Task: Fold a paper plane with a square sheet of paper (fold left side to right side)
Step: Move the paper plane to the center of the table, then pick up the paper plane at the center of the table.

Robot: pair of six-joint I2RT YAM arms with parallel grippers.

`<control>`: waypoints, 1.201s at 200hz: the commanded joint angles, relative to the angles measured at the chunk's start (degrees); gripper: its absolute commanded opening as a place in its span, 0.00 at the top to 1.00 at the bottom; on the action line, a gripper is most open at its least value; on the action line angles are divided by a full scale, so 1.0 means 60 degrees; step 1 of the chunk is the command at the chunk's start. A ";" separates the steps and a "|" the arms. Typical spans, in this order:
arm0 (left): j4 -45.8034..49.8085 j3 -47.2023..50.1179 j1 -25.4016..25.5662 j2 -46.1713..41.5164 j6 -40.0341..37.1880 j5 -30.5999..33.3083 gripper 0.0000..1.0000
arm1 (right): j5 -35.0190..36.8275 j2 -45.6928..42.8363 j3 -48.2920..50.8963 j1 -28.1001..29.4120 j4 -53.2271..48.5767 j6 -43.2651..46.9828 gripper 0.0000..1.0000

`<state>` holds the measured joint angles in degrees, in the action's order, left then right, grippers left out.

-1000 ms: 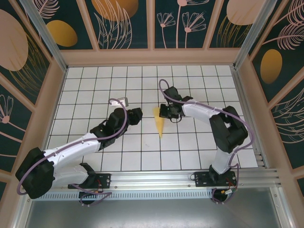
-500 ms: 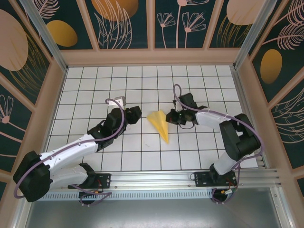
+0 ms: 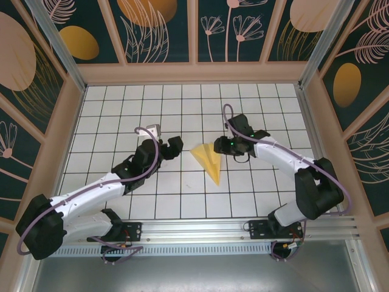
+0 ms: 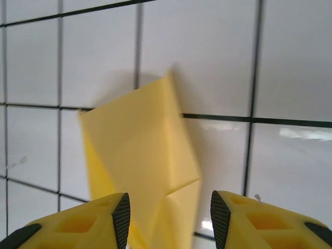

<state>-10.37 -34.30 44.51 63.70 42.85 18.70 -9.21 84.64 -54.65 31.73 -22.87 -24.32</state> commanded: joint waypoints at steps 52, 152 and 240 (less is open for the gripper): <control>-0.0244 0.0582 -0.0037 -0.0713 -0.0010 0.0263 0.06 | 0.1280 0.1209 -0.0400 0.1580 -0.1351 -0.0225 0.52; -0.0157 0.0678 -0.0041 -0.0744 0.0006 0.0355 0.05 | 0.1081 0.2109 -0.0698 0.1919 -0.1226 -0.0181 0.67; 0.0042 0.0733 -0.0037 -0.0921 -0.0035 0.0455 0.04 | 0.0844 0.2842 -0.0894 0.2150 -0.1499 -0.0123 0.67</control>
<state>-10.44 -30.79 44.51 59.02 43.13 20.10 -3.11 100.07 -58.74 43.55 -28.99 -25.39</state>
